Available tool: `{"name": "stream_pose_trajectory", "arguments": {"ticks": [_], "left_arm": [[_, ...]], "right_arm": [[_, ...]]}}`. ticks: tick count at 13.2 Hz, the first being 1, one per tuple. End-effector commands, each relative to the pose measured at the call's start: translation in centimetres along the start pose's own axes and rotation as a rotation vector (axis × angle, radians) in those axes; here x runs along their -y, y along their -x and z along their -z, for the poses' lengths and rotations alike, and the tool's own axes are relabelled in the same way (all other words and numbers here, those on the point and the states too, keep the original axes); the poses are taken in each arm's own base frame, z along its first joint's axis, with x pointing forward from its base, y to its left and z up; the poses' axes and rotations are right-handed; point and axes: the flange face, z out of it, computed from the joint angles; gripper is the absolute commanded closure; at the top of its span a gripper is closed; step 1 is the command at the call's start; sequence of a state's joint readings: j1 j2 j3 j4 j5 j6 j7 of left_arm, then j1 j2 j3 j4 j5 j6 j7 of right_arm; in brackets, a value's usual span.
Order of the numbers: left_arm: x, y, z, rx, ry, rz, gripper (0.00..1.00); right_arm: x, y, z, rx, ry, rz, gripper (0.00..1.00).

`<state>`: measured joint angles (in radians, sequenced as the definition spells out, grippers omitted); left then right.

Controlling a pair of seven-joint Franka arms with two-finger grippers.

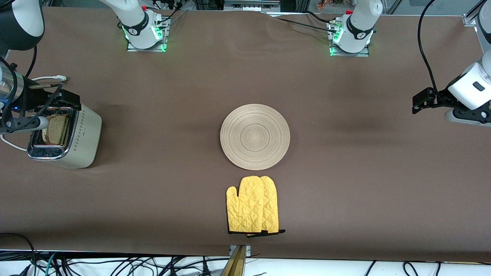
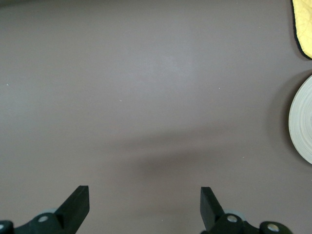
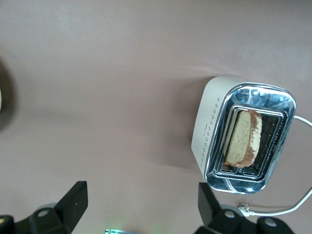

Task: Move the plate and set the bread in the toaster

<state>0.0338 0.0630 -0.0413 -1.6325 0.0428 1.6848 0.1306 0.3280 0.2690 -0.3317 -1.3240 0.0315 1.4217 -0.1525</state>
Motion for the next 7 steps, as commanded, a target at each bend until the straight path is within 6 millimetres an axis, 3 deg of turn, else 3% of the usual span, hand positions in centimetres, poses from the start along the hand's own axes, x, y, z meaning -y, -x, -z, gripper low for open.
{"name": "stream_pose_trajectory", "arguments": {"ticks": [1, 5, 7], "left_arm": [[0.0, -0.2, 0.7, 0.002, 0.011, -0.006, 0.00], [0.0, -0.2, 0.7, 0.002, 0.011, -0.006, 0.00], [0.0, -0.2, 0.7, 0.002, 0.011, -0.007, 0.00]], "right_arm": [[-2.4, 0.5, -1.1, 0.026, -0.012, 0.020, 0.00], [-4.8, -1.2, -4.3, 0.049, 0.060, 0.035, 0.00], [-8.4, -1.8, -6.5, 0.049, 0.058, 0.054, 0.00]]}}
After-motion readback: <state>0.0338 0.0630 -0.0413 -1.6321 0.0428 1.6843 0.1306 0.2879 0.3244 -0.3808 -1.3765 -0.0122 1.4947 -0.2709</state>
